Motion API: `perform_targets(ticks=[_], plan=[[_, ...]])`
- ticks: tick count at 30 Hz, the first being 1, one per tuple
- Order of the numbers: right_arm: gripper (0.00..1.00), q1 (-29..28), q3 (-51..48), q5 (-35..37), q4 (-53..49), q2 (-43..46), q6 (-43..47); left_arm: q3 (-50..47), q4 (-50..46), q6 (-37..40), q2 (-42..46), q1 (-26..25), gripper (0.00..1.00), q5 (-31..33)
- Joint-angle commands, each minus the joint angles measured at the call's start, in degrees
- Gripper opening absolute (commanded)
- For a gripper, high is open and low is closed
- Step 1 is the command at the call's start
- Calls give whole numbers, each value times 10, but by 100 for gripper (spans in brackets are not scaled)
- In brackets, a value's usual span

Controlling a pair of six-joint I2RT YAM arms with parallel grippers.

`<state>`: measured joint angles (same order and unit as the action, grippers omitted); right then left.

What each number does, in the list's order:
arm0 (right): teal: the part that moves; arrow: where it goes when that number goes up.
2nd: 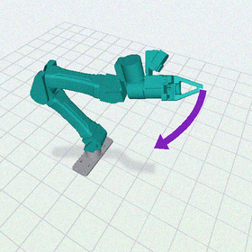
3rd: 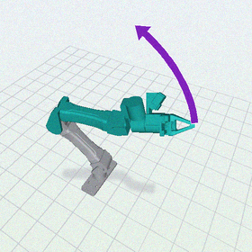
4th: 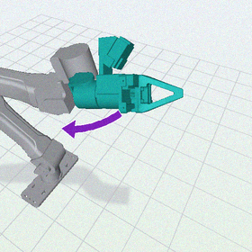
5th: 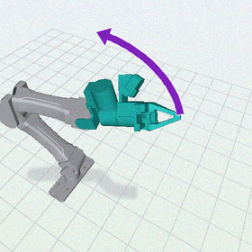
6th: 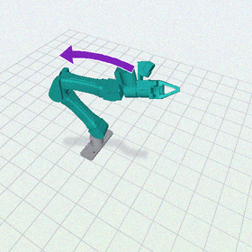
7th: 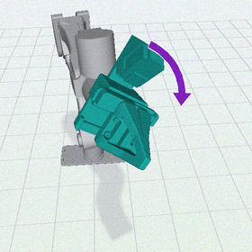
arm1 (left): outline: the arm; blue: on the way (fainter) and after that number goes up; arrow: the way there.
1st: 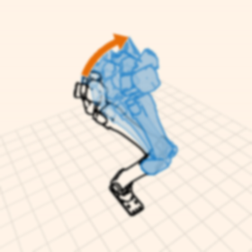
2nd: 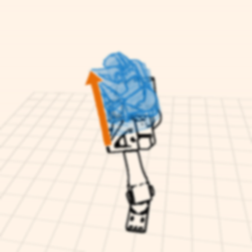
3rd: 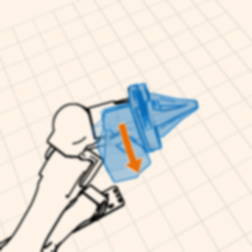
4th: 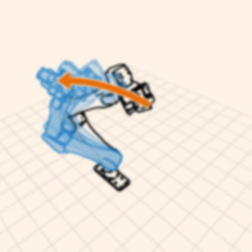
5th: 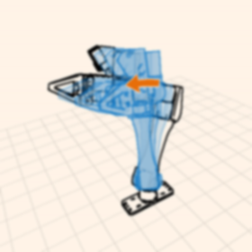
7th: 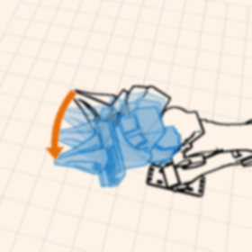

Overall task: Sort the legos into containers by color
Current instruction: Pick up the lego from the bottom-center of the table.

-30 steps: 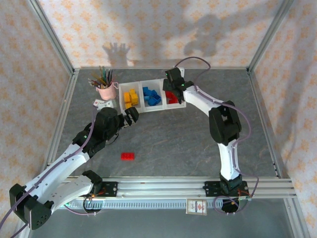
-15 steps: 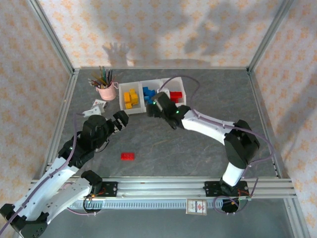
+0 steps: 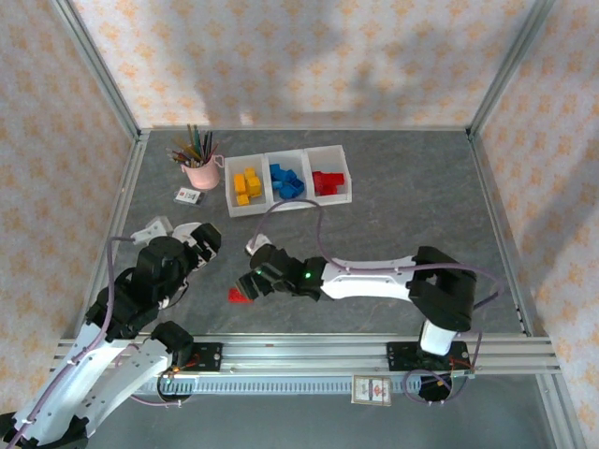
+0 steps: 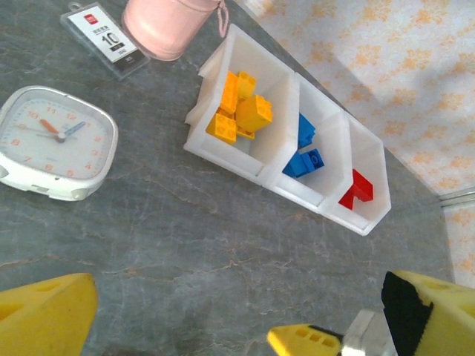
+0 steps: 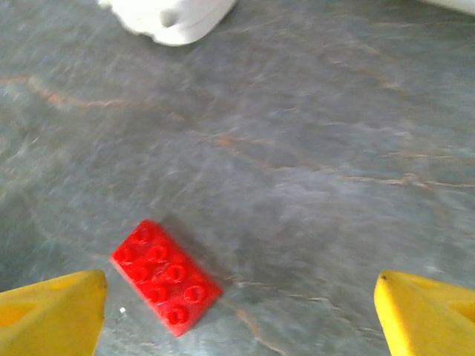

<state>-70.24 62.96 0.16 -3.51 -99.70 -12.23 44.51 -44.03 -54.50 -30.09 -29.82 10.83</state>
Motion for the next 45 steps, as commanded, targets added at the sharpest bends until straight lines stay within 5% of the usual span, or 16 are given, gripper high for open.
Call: perform_targets(ticks=[1,21,40,45], plan=[[92,-16,-6,-18,30,-32,43,-8,-39,-19,7,5,99,14],[83,-39,77,30,21,-168,91,-20,-37,-25,6,6,99,21],[26,-38,85,32,6,-156,88,-17,-16,-22,0,6,99,17],[22,-28,69,32,7,-116,70,-10,-6,-14,-5,5,99,12]])
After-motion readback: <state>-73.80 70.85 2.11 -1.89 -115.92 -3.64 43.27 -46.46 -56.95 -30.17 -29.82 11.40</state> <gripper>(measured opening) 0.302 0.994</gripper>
